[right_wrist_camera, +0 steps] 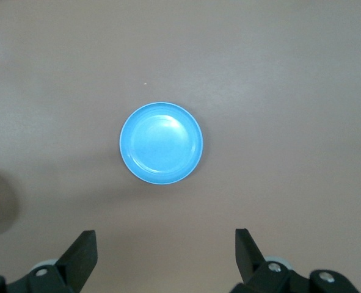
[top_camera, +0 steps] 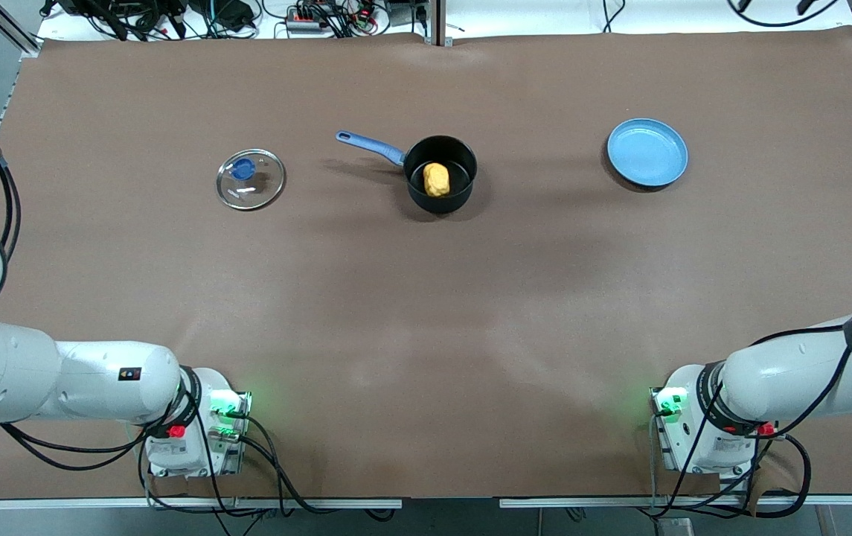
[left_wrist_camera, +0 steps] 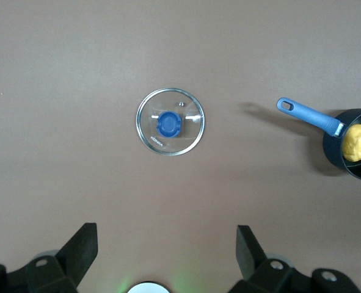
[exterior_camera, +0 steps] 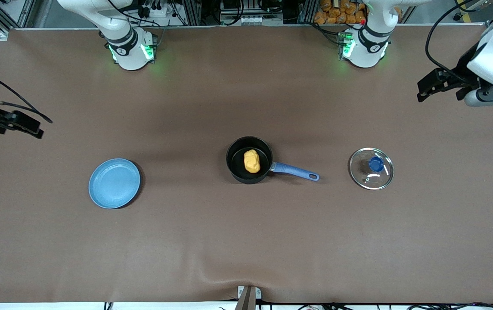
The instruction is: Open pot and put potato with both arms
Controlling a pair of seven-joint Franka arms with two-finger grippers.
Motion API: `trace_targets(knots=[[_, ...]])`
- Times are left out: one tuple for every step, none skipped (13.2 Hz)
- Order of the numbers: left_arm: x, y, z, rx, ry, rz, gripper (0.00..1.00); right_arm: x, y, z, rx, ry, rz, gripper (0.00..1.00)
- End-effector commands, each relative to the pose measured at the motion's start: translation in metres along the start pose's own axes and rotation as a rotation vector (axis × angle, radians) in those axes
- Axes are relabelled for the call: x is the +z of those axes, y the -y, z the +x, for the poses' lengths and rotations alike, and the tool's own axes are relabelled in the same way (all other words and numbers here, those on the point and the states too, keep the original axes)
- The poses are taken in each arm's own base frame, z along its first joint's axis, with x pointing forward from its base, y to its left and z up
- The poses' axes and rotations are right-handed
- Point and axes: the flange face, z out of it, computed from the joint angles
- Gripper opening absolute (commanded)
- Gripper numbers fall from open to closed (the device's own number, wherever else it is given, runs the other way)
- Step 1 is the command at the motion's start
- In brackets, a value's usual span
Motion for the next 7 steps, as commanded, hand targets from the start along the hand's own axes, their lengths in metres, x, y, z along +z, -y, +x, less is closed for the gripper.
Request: trace_targets(knots=[[-0.007, 0.007, -0.011, -0.006, -0.036, 0.023, 1.00, -0.021, -0.016, -0.020, 0.000, -0.030, 0.002, 1.00], [-0.007, 0.009, -0.011, -0.009, -0.037, 0.023, 1.00, -0.024, -0.020, -0.021, 0.003, -0.036, 0.003, 1.00], [-0.008, 0.011, -0.010, -0.008, -0.040, 0.034, 1.00, -0.027, -0.024, -0.022, -0.006, -0.042, 0.003, 1.00], [-0.013, 0.011, -0.009, -0.005, -0.054, 0.062, 1.00, -0.028, -0.027, -0.023, -0.020, -0.045, 0.004, 1.00], [-0.019, 0.011, -0.011, -0.001, -0.059, 0.069, 1.00, -0.027, -0.027, -0.023, -0.022, -0.044, 0.004, 1.00], [-0.018, 0.012, -0.012, -0.003, -0.050, 0.071, 1.00, -0.028, -0.027, -0.024, -0.022, -0.045, 0.004, 1.00], [-0.021, 0.012, -0.013, -0.001, -0.048, 0.071, 1.00, -0.030, -0.026, -0.025, -0.023, -0.048, 0.004, 1.00]])
